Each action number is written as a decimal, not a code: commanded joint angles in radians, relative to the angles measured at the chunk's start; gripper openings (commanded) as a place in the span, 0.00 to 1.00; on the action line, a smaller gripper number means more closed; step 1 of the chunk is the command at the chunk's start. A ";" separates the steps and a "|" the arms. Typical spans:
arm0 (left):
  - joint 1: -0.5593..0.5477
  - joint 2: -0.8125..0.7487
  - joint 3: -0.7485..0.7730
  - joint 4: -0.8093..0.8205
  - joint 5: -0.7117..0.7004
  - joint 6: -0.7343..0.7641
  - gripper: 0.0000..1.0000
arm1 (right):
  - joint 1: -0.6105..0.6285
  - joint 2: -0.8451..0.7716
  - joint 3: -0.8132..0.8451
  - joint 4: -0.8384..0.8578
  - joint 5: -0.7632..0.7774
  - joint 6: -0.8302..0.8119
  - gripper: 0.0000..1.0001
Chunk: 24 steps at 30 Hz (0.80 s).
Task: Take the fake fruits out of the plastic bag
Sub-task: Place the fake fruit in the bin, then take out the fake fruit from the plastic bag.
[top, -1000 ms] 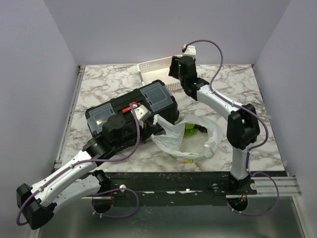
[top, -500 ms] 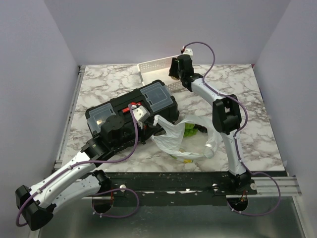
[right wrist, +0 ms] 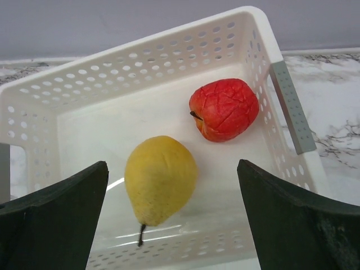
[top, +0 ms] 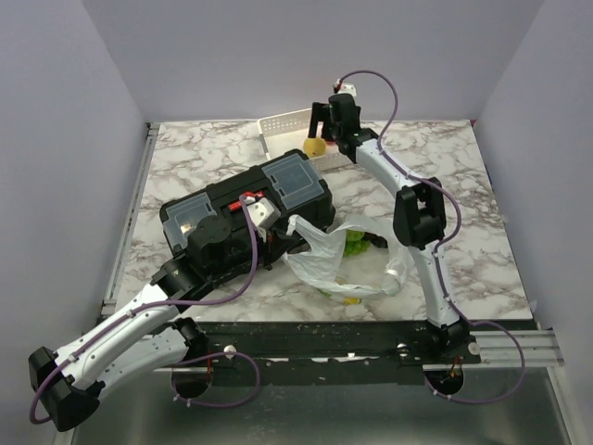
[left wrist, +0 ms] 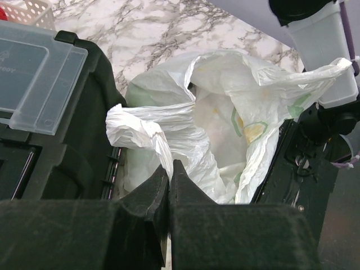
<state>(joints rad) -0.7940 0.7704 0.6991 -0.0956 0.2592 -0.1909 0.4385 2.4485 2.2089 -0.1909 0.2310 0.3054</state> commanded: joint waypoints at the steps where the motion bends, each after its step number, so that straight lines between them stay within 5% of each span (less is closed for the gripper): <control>1: -0.001 0.001 0.030 0.010 0.028 -0.001 0.00 | 0.003 -0.159 -0.082 -0.125 0.031 0.018 0.98; 10: -0.001 0.030 0.033 0.023 0.077 -0.026 0.00 | 0.012 -0.835 -0.803 -0.008 -0.136 0.137 0.95; 15: -0.001 0.063 0.049 0.012 0.103 -0.033 0.00 | 0.023 -1.201 -1.149 0.116 -0.498 0.114 0.95; 21: -0.002 0.066 0.051 0.008 0.085 -0.025 0.00 | 0.040 -1.490 -1.367 0.121 -0.904 0.093 0.95; 24: -0.001 0.074 0.057 0.008 0.087 -0.025 0.00 | 0.046 -1.563 -1.433 0.056 -0.950 0.082 0.94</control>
<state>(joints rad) -0.7940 0.8368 0.7204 -0.0959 0.3248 -0.2138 0.4725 0.9527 0.8520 -0.0917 -0.4805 0.4114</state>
